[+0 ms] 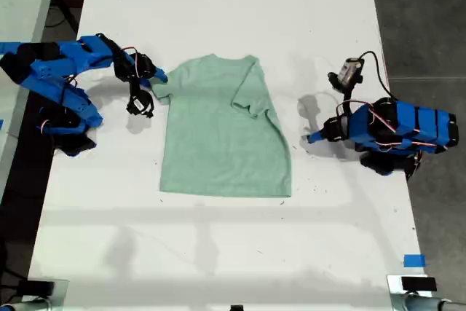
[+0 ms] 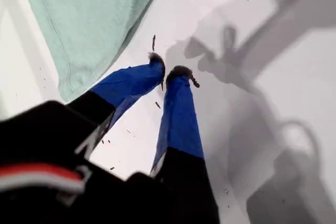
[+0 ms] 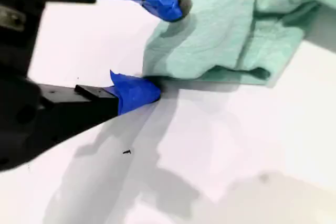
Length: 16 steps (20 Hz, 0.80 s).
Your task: Fold t shirt
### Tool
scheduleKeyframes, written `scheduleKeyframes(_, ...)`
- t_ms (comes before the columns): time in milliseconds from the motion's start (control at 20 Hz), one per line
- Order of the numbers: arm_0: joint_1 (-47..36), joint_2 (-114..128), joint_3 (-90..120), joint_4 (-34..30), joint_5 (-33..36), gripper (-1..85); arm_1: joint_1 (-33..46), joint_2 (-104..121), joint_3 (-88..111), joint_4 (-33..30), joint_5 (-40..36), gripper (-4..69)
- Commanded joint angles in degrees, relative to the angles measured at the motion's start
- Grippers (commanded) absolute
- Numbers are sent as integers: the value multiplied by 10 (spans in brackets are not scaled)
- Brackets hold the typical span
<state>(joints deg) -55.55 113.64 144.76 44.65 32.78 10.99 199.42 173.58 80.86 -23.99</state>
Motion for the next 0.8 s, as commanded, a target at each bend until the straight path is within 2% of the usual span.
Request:
scheduleKeyframes(0,11,-44,-38,9,-14,217,-3,10,31,-11,-7,52)
scheduleKeyframes(200,11,-88,-70,23,-14,213,-5,10,31,-11,-6,51)
scheduleKeyframes(250,11,-88,-69,22,-15,159,-5,10,31,-11,-6,51)
scheduleKeyframes(300,6,-88,-64,22,-21,70,-4,10,31,-11,-6,51)
scheduleKeyframes(350,6,-88,-63,21,-18,33,-4,10,31,-11,-6,50)
scheduleKeyframes(450,14,-89,-64,21,-16,-1,-4,10,31,-11,-6,50)
scheduleKeyframes(600,30,-82,-62,26,-37,-2,-4,10,31,-11,-7,50)
scheduleKeyframes(650,37,-69,-71,47,-55,-2,-2,10,31,-11,-8,50)
scheduleKeyframes(750,45,-44,-127,131,-83,-2,1,10,31,-11,-8,50)
